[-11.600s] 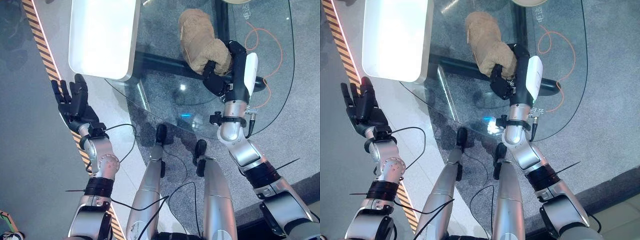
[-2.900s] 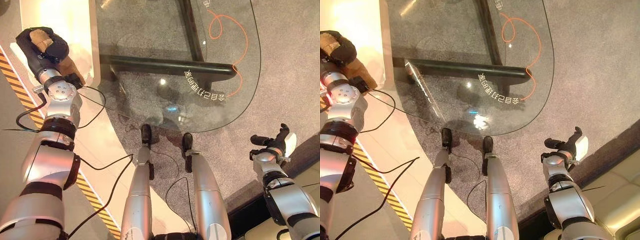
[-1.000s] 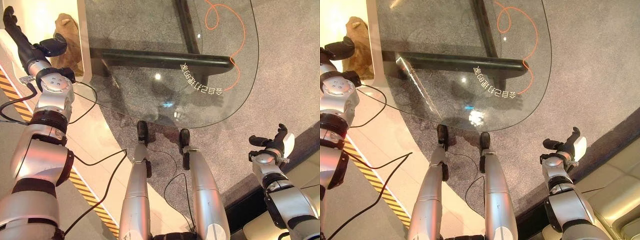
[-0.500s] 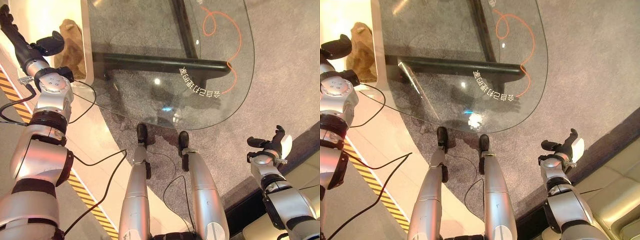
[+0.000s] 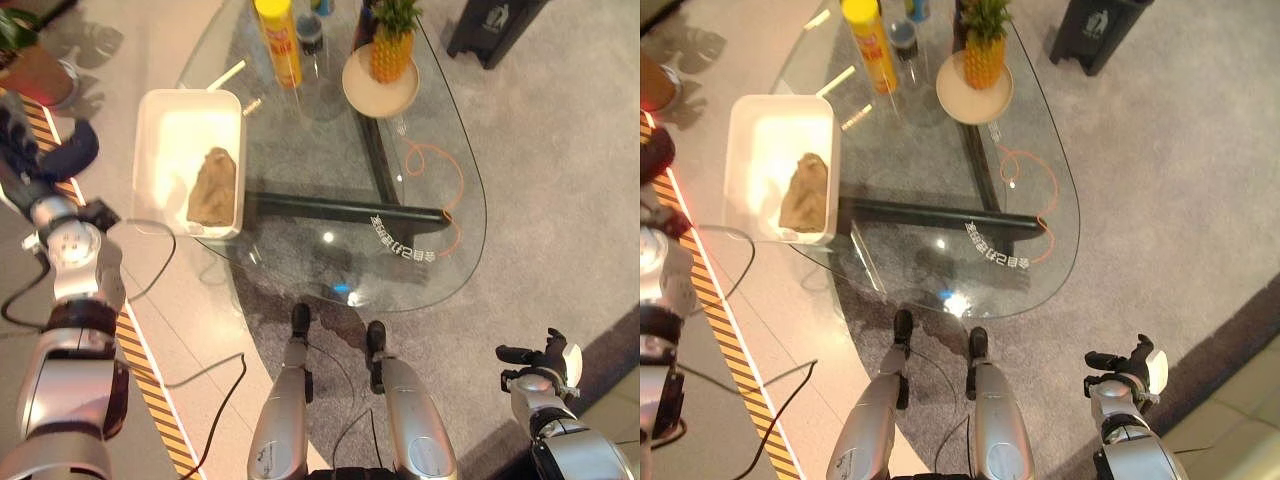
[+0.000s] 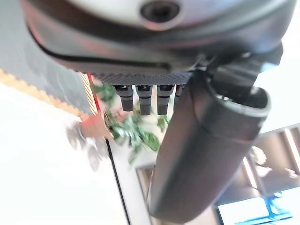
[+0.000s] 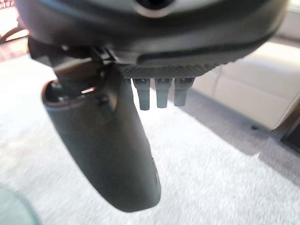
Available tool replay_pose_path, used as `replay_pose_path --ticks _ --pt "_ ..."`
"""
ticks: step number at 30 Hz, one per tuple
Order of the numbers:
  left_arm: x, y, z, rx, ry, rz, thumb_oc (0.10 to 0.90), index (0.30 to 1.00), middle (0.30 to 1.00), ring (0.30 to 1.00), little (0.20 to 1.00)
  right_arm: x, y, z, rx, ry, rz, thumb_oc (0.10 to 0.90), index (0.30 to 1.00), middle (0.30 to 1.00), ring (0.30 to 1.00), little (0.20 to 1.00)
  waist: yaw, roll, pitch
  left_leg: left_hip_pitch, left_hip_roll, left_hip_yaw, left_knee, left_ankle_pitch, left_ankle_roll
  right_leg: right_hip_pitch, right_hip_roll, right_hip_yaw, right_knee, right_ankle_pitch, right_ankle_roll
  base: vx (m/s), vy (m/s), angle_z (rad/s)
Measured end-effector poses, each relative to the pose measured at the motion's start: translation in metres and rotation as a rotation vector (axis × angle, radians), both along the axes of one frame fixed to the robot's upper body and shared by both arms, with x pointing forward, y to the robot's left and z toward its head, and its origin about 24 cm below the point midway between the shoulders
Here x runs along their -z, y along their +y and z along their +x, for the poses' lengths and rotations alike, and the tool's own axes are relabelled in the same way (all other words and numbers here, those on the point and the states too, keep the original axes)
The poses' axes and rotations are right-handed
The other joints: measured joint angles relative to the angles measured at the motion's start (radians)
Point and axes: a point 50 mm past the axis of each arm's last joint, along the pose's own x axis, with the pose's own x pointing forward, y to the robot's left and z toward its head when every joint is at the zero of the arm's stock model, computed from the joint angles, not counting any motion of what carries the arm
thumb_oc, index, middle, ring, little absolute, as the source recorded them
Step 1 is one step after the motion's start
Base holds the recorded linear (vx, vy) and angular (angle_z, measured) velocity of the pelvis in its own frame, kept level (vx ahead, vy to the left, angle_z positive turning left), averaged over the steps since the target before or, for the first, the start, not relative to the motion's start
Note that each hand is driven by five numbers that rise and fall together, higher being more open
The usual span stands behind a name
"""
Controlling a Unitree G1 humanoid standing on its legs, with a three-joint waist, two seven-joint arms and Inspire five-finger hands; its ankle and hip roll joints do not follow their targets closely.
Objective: Wipe the table with a cloth and put it in the basket.
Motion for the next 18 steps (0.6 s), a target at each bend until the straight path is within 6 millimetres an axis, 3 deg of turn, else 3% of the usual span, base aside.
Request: replay_pose_path --ticks 2,3,5,6,9,12,15,18 --pt "0.05 -0.001 -0.017 0.019 0.118 -0.079 0.8 0.9 0.9 0.9 0.9 0.013 -0.002 -0.021 -0.008 0.072 0.01 0.8 0.9 0.9 0.9 0.9 0.02 0.031 -0.076 0.034 0.005 -0.002 -0.026 -0.01 0.004 0.049 0.002 -0.008 -0.044 0.0 0.003 0.08 -0.021 0.12" --pt "0.063 -0.002 -0.021 0.021 0.145 -0.101 0.8 0.9 0.9 0.9 0.9 0.016 -0.003 -0.027 -0.009 0.092 0.011 0.8 0.9 0.9 0.9 0.9 0.026 0.036 -0.104 0.036 0.004 -0.001 -0.034 -0.018 0.006 0.05 0.004 -0.008 -0.054 0.002 0.004 0.07 -0.011 0.05" --pt "0.119 -0.011 -0.048 0.04 0.289 -0.193 0.8 0.9 0.9 0.9 0.9 0.028 -0.003 -0.045 -0.027 0.181 0.044 0.8 0.9 0.9 0.9 0.9 0.04 0.055 -0.17 0.092 0.0 -0.009 -0.045 -0.016 0.012 0.138 0.001 -0.031 -0.114 0.007 0.011 0.08 -0.01 0.17" --pt "0.133 -0.016 -0.054 0.054 0.33 -0.22 0.8 0.9 0.9 0.9 0.9 0.033 -0.001 -0.051 -0.035 0.211 0.055 0.8 0.9 0.9 0.9 0.9 0.041 0.055 -0.189 0.106 -0.002 -0.013 -0.045 -0.02 0.012 0.163 0.001 -0.033 -0.133 0.008 0.012 0.08 -0.017 0.27" --pt "0.192 -0.025 -0.097 0.107 0.575 -0.29 0.8 0.9 0.9 0.9 0.9 0.053 0.016 -0.074 -0.065 0.31 0.136 0.8 0.9 0.9 0.9 0.9 0.052 0.025 -0.296 0.134 -0.005 -0.037 -0.046 -0.038 0.008 0.237 0.004 -0.058 -0.204 0.014 0.012 0.07 0.004 0.24" --pt "0.242 -0.032 -0.15 0.141 0.843 -0.408 0.8 0.9 0.9 0.9 0.9 0.067 0.029 -0.09 -0.137 0.418 0.185 0.8 0.9 0.9 0.9 0.9 0.056 -0.012 -0.35 0.181 -0.009 -0.037 -0.047 -0.055 0.003 0.325 0.007 -0.067 -0.284 0.03 0.016 0.1 0.029 0.12" --pt "0.274 -0.046 -0.192 0.201 1.092 -0.493 0.8 0.9 0.9 0.9 0.9 0.073 0.03 -0.107 -0.18 0.511 0.197 0.8 0.9 0.9 0.9 0.9 0.056 -0.024 -0.392 0.208 -0.018 -0.036 -0.047 -0.067 0.008 0.378 0.003 -0.07 -0.338 0.045 0.023 0.03 0.016 0.02" --pt "0.298 -0.073 -0.228 0.332 1.325 -0.516 0.8 0.9 0.9 0.9 0.9 0.079 0.031 -0.122 -0.221 0.607 0.23 0.8 0.9 0.9 0.9 0.9 0.054 -0.03 -0.416 0.223 -0.022 -0.035 -0.048 -0.073 0.009 0.407 0.002 -0.07 -0.366 0.061 0.018 0.04 0.025 0.0"
